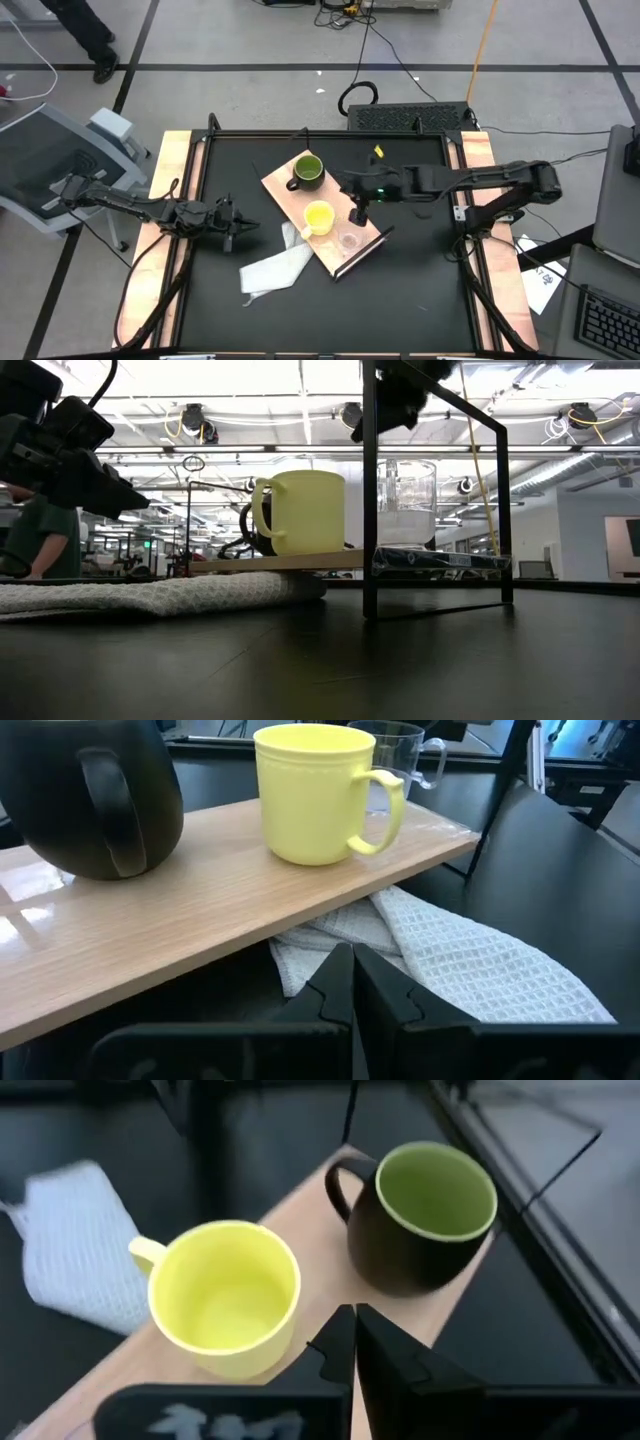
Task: Stack small to large cups/mugs on shelf
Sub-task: Adjust all the mugs
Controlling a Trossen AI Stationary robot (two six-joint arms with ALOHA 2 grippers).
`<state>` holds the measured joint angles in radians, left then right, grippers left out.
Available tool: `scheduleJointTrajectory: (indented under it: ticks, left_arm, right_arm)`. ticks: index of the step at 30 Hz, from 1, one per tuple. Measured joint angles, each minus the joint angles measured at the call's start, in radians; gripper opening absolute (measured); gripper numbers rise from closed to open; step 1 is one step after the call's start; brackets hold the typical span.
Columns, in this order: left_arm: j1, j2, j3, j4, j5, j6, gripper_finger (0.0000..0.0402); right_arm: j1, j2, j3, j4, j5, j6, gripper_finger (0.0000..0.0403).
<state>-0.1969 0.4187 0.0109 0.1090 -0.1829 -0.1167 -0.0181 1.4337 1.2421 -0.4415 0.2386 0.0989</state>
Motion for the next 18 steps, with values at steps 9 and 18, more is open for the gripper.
scheduleJointTrajectory:
  ticks: [9, 18]
  left_arm:
    - [0.000, 0.000, 0.000, 0.049, 0.000, 0.009, 0.0003]
    - [0.000, 0.000, 0.000, 0.051, 0.000, 0.002, 0.0002]
  right_arm:
    - [0.009, -0.267, -0.485, 0.577, -0.007, -0.093, 0.0001]
    - [0.079, -0.370, -0.757, 0.967, -0.060, -0.175, 0.0000]
